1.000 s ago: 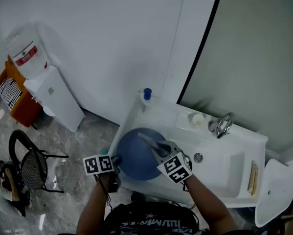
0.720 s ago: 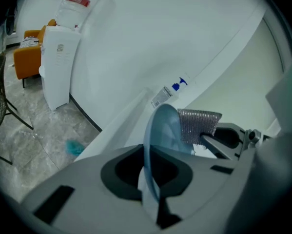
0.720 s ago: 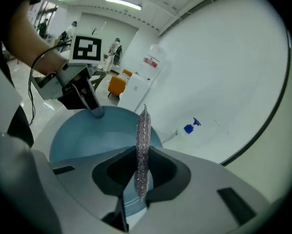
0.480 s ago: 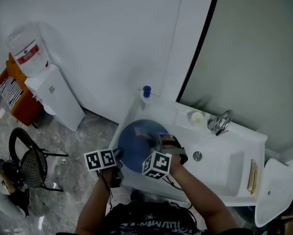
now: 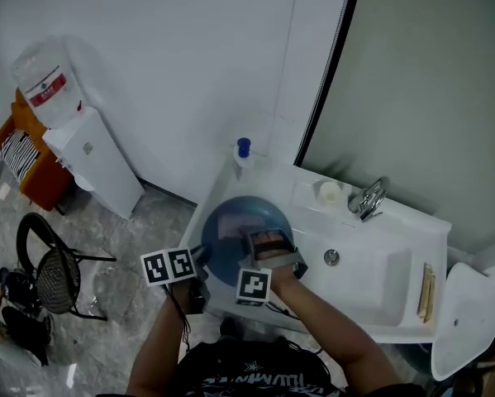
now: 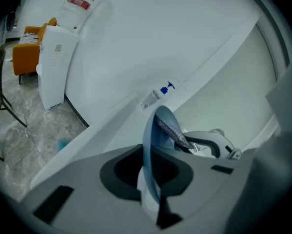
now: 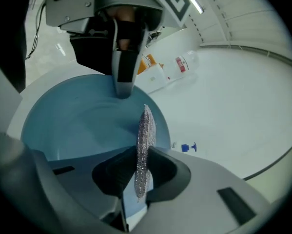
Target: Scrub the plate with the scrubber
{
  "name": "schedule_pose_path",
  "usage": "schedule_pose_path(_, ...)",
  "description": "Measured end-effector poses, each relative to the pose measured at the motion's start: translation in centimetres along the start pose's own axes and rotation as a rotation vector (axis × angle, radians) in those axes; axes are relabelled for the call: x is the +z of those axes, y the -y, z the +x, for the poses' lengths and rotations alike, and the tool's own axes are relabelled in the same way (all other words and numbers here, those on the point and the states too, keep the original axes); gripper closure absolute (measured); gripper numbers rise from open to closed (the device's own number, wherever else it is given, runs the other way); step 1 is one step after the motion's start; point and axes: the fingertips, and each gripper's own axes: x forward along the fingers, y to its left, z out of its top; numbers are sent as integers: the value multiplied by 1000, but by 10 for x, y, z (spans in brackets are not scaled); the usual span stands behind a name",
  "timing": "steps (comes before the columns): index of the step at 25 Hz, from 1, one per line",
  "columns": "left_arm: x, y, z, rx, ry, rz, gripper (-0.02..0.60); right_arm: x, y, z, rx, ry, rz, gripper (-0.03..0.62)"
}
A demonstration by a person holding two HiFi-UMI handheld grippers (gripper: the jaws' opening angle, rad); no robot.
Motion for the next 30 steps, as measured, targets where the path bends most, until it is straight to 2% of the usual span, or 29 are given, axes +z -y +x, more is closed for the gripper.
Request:
schedule_pose_path(4, -1, 8, -2, -5, 1, 14, 551, 2, -11, -6, -1, 2, -85, 519)
schedule_pose_path(8, -4, 11, -3, -9, 1, 6, 551, 12, -29, -10, 15, 65, -140, 520)
schedule_pose_path(12, -5, 13, -5, -13, 5, 0, 551, 9, -31, -17, -31, 52, -356, 520)
schedule_pose_path(16, -6, 12, -7, -21, 12, -18, 549, 12, -41, -27, -43, 84, -500, 519)
schedule_pose_path(23, -8, 9, -6, -15, 22, -36, 549, 5, -62, -44, -14, 156, -614, 520)
schedule_pose_path(30, 1, 3, -10, 7, 67, -55, 549, -16, -78, -63, 25, 199, -711, 519)
